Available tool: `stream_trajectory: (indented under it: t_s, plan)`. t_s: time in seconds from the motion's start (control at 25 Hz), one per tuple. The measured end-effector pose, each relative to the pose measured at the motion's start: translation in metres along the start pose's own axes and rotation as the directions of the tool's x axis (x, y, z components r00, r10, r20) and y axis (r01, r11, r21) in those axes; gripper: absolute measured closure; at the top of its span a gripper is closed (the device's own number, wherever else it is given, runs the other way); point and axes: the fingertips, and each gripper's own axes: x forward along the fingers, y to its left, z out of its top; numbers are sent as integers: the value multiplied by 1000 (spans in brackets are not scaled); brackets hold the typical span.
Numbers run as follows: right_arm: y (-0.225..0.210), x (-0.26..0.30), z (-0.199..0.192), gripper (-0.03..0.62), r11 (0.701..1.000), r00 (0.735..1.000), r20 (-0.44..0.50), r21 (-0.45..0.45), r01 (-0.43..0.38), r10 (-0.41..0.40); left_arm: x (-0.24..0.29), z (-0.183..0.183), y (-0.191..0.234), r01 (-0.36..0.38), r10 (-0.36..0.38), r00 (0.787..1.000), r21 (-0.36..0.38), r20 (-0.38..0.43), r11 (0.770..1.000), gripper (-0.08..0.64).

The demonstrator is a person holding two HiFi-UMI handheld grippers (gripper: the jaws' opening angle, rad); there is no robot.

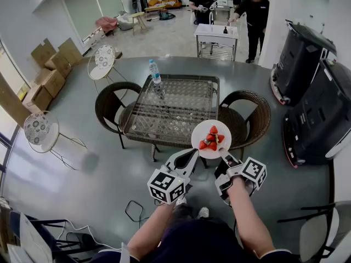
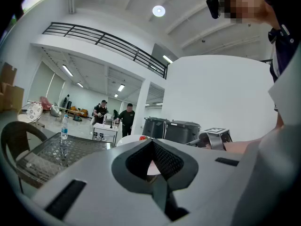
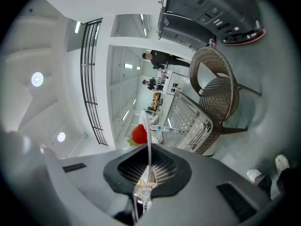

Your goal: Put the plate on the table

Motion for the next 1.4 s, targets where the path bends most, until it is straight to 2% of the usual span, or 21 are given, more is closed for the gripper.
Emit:
stream_trajectory:
  t_s: [0.8, 1.4]
  plan:
    - [-9, -2, 2, 578, 999, 1000, -10, 34, 20, -19, 5, -2, -2, 0, 0, 1000, -12, -5, 1000, 554]
    - [-12, 21, 31, 578, 999, 1000, -22, 32, -5, 5, 36, 1, 13, -14, 14, 1000, -9, -7, 1000, 554]
